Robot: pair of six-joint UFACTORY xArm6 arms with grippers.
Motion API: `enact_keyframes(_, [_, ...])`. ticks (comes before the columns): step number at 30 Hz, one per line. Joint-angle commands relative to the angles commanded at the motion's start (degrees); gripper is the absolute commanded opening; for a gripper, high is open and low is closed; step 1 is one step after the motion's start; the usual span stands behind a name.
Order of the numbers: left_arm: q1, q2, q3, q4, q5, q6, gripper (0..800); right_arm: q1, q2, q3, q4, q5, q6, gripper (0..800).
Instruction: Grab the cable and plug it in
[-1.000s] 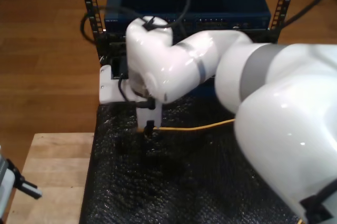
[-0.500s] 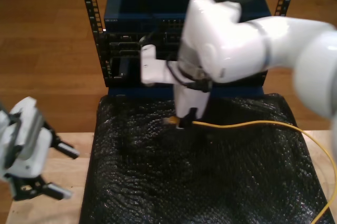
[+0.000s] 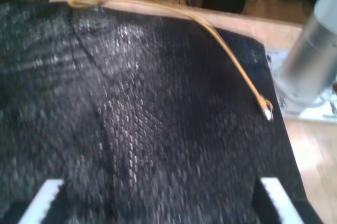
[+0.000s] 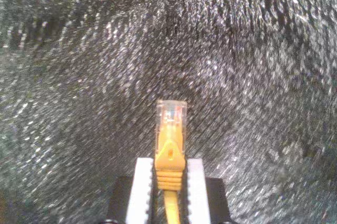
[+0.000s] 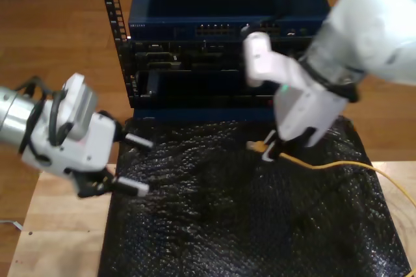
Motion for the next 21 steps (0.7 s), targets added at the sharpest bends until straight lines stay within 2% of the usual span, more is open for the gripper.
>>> enact_keyframes(8, [-9.41,0.35,-0.79,-2.73,-7.82,-3.43,800,-3.52,-1.49,-0.09,4.66,3.08,0.09,4])
enact_keyframes(18, [-22.77,0.62,-0.97,-3.96,-15.65,-5.45,800,-3.52,-1.32,-0.09,6.59,3.25,0.09,4])
enact_keyframes(21, [-24.44,0.7,-0.88,-5.01,-16.97,-5.63,800,-3.43,-1.32,-0.18,7.3,3.25,0.09,4])
